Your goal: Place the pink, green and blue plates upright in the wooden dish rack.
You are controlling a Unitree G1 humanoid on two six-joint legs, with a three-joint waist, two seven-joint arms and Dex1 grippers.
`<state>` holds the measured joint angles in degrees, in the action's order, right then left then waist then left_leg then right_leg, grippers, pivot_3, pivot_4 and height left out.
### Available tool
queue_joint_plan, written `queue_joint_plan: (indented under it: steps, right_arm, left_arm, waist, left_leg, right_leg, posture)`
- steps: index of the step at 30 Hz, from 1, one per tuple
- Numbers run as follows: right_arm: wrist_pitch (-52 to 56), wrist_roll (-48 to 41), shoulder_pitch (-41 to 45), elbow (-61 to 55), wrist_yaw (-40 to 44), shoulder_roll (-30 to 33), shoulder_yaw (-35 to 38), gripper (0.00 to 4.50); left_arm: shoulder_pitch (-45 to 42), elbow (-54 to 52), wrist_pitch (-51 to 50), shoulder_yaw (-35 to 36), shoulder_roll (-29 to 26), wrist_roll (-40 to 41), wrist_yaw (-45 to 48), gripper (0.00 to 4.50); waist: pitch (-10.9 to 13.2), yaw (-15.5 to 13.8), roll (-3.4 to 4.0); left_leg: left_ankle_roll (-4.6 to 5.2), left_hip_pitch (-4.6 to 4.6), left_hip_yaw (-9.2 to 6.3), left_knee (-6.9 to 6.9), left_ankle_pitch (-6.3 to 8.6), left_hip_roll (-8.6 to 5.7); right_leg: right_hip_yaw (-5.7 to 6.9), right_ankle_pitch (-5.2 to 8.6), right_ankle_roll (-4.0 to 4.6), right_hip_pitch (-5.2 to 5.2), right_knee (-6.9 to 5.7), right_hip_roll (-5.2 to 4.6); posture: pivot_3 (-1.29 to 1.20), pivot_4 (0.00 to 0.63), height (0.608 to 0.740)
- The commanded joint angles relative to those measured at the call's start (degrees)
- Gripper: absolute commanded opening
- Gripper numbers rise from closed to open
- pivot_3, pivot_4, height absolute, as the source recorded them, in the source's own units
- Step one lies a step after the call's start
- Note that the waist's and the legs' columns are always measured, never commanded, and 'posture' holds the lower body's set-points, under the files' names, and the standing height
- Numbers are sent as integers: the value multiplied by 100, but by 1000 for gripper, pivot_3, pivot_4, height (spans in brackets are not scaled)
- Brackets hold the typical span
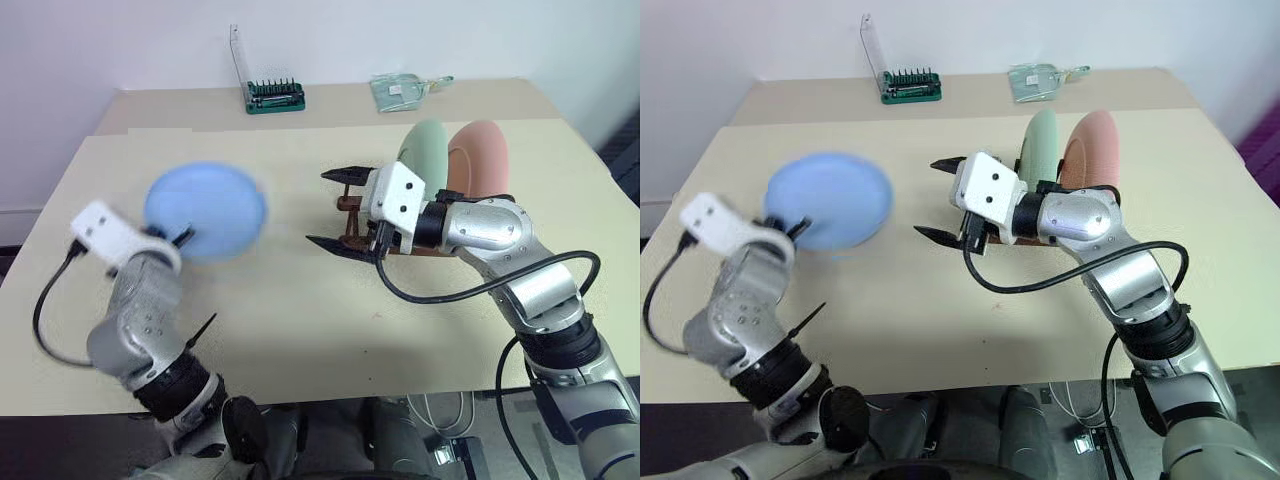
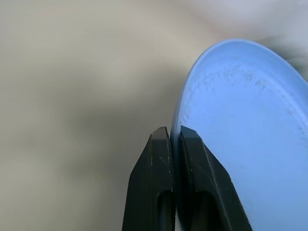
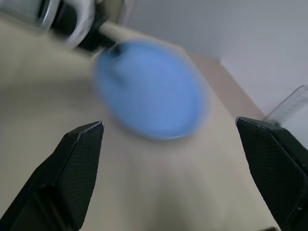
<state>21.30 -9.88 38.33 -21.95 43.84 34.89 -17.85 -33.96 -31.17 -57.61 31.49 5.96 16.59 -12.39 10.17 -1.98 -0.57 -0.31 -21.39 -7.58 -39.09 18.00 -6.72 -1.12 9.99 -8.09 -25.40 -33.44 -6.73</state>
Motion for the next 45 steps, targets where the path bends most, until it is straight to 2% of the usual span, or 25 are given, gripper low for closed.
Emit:
queue_joint_plan:
  steps: [1, 4, 9, 11, 13, 17, 19, 22, 25, 27, 29, 30, 32, 35, 39, 42, 45]
  right_arm:
    - [-1037, 1138, 193, 300, -95, 82, -445, 4500]
    - [-1699, 2023, 375, 873, -341, 58, -711, 4500]
    - [-2266, 2948, 706, 1642, -794, -104, -739, 4500]
    - [-2344, 3029, 716, 1745, -788, -147, -693, 3962]
    - [-2416, 3144, 704, 1795, -817, -166, -653, 3168]
    - [-2595, 3452, 681, 1855, -947, -162, -618, 996]
    - [-2693, 3579, 683, 1873, -1021, -169, -598, 25]
    - [-2849, 3715, 684, 1904, -1072, -173, -574, 0]
    - [-2914, 3708, 688, 1927, -1079, -212, -521, 0]
    - [-2944, 3664, 682, 1922, -1083, -230, -476, 0]
    - [-2896, 3371, 678, 1797, -1018, -330, -332, 0]
    - [-2758, 3097, 652, 1673, -980, -458, -185, 0]
    - [-2424, 2443, 672, 1404, -931, -775, 176, 0]
    - [-1326, 979, 775, 778, -913, -1447, 970, 0]
    - [1569, -1821, 876, -263, -1493, -2267, 2266, 0]
    - [2819, -3174, 846, -617, -2391, -2661, 2951, 0]
    - [3737, -4107, 622, -861, -3321, -2882, 3361, 0]
  left_arm:
    - [-149, -213, 343, -991, -353, 76, 488, 67]
    - [-253, -275, 367, -1441, -440, 175, 639, 67]
    - [-436, -389, 344, -1731, -437, 334, 704, 67]
    - [-453, -420, 319, -1772, -457, 373, 694, 0]
    - [-446, -427, 310, -1766, -479, 414, 677, 0]
    - [-391, -386, 318, -1716, -571, 449, 685, 0]
    - [-452, -328, 330, -1465, -393, 684, 604, 0]
    - [-826, -142, 459, -761, 4, 1145, 182, 918]
    - [-1478, 253, 1203, 263, 16, 1498, -492, 2285]
    - [-1722, 552, 1609, 693, -233, 1573, -749, 2285]
    - [-1426, 999, 1891, 609, -1064, 953, -525, 2285]
    - [-1153, 1138, 2092, 342, -1475, 610, -289, 2285]
    - [-463, 1352, 2398, -432, -2162, 38, 314, 2285]
    - [622, 1577, 2729, -1883, -3059, -753, 1315, 2285]
    - [1775, 1176, 3275, -2831, -3337, -336, 2943, 2285]
    - [2150, 1059, 3284, -3065, -3392, -148, 3514, 2285]
    - [2398, 769, 3145, -3205, -3408, 234, 4081, 2285]
  waist:
    - [-1, 46, 2]
    - [-1, 141, 2]
    - [-1, 166, 3]
    - [-1, 158, 3]
    - [-1, 155, 3]
    - [-1, 150, 3]
    - [-1, 144, 3]
    - [1, 121, 0]
    - [2, 124, -2]
    - [2, 161, -2]
    - [0, 222, 2]
    - [0, 262, 5]
    - [0, 294, 5]
    - [1, 252, 7]
    - [2, 218, 11]
    - [5, 248, 17]
    - [-2, 264, 45]
  left_leg:
    - [0, 1, 1, 1, 0, 0]
    - [1, 2, 7, 6, 0, 0]
    - [0, 1, 7, 10, -1, 3]
    - [0, 1, 7, 11, -1, 3]
    - [0, 1, 6, 13, -1, 3]
    - [0, 0, 6, 13, -1, 3]
    - [0, 0, 6, 13, -1, 3]
    - [0, 0, 5, 10, -1, 3]
    - [0, -1, 1, 5, -1, 2]
    - [-2, 1, 2, 9, -2, 4]
    - [-4, 7, 11, 25, -2, 12]
    - [-7, 10, 15, 33, -3, 15]
    - [-9, 11, 15, 37, -3, 17]
    - [-9, 2, 9, 36, -3, 16]
    - [2, -2, -7, 23, 3, 10]
    - [3, -1, -9, 24, 5, 14]
    - [-3, 2, -8, 36, 2, 20]
  right_leg:
    - [-1, 0, 0, 0, 1, 0]
    - [-4, 0, 0, -2, 2, 0]
    - [-5, 0, 0, -7, 2, 2]
    - [-6, 0, 1, -7, 4, 2]
    - [-6, 0, 1, -6, 8, 3]
    - [-6, 0, 1, -6, 8, 3]
    - [-6, 0, 0, -6, 8, 3]
    - [-5, 0, 0, -4, 9, 3]
    - [-4, -1, 0, 0, 10, 3]
    - [-5, 0, 0, -3, 9, 6]
    - [-7, 0, 2, -6, 12, 11]
    - [-9, 0, 3, -11, 11, 16]
    - [-11, 0, 4, -16, 11, 18]
    - [-9, -3, 9, -18, 7, 19]
    - [-7, -7, 14, -6, 1, 13]
    - [-5, -7, 17, -11, 4, 14]
    - [-6, -4, 24, -22, 1, 18]
  posture:
    - [0, 150, 740]
    - [0, 150, 740]
    - [0, 150, 740]
    - [0, 150, 740]
    - [0, 150, 740]
    - [0, 150, 740]
    - [0, 150, 740]
    - [0, 150, 740]
    - [0, 150, 740]
    - [0, 150, 740]
    - [0, 150, 740]
    - [0, 150, 740]
    - [0, 150, 740]
    - [0, 150, 740]
    - [0, 150, 740]
    - [0, 150, 740]
    - [0, 150, 740]
